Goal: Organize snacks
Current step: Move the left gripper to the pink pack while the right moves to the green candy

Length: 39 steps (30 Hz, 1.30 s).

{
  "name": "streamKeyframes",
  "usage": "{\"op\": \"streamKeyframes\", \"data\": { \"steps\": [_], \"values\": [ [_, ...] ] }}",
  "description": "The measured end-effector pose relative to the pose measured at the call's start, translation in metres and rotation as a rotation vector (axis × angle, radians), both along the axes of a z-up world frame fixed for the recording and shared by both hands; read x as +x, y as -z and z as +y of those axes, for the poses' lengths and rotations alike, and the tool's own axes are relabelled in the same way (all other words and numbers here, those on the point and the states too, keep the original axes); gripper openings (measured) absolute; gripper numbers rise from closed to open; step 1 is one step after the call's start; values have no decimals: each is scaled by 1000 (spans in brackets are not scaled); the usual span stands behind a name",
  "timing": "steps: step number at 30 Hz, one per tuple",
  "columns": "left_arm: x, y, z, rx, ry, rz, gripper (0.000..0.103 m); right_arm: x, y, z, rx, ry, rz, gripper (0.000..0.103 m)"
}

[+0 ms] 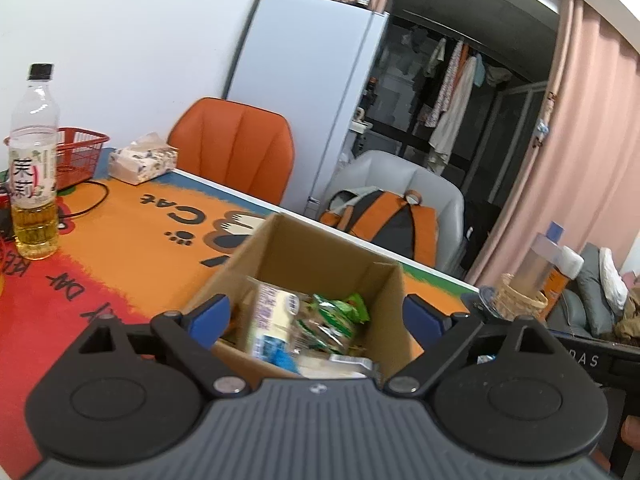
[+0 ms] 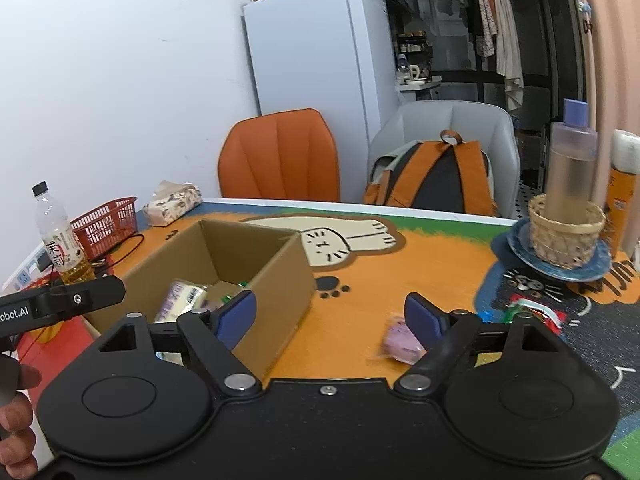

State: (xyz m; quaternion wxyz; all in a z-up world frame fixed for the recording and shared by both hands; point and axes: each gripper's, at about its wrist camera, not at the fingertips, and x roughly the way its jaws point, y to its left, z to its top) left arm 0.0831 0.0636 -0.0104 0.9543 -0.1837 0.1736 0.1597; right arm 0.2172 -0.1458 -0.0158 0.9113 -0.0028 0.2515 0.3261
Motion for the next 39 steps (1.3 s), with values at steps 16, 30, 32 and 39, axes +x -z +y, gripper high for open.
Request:
{"op": "streamKeyframes", "data": {
  "steps": [16,30,32,39],
  "values": [
    [19,-3,-44,16,136,53,96,5,5,-51,5,50,42,103],
    [48,-4,-86,30,258,99,96,20,9,-102,3,133,72,103],
    [55,-5,-92,36,258,103,96,24,9,-111,9,154,76,103],
    [79,-10,-103,37,279,98,96,40,12,-131,43,199,89,102]
  ]
}}
